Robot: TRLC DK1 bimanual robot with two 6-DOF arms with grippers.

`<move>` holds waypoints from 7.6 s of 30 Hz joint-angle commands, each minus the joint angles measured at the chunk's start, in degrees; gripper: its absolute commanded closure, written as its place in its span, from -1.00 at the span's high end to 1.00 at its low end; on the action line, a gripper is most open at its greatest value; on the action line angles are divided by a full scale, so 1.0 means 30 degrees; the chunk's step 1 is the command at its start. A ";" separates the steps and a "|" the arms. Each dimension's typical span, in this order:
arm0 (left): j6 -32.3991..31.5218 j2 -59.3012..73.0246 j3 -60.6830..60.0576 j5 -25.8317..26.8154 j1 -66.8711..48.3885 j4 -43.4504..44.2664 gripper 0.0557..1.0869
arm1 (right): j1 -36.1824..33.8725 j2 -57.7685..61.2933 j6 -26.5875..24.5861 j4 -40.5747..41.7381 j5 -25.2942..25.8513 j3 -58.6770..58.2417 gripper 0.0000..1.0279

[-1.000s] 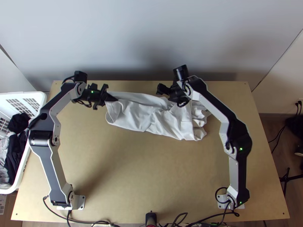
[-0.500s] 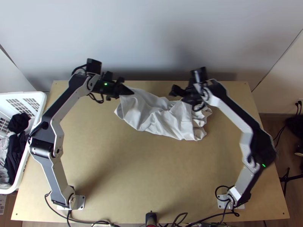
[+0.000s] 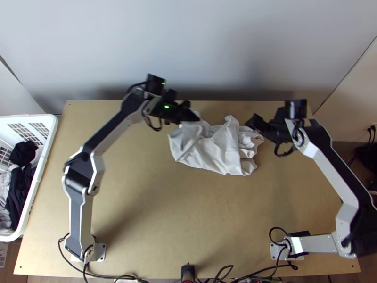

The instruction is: Fold the t-shirt

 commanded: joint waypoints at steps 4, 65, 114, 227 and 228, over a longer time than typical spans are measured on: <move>-0.1201 0.3025 0.3487 -0.0945 -0.3250 0.2635 -0.94 | -0.2162 -0.3054 -0.0793 0.0137 0.0409 -0.3472 0.90; 0.0264 0.8328 0.4776 -0.7977 -0.7469 0.7644 -0.93 | -0.4066 -0.4870 -0.0207 0.1485 0.1933 -0.7603 0.90; -0.0469 0.4402 0.2784 -0.5633 -0.2752 0.4920 0.34 | 0.3551 0.0403 -0.0119 0.1016 0.2431 0.0190 0.90; 0.1817 0.2645 0.2491 -0.7010 -0.2166 0.0467 0.80 | -0.0345 0.0696 0.0057 -0.5810 0.3280 0.2094 0.89; 0.1377 0.2527 0.2491 -0.6717 -0.2108 0.0320 0.81 | -0.0345 0.0755 0.0145 -0.5253 0.3251 0.2036 0.89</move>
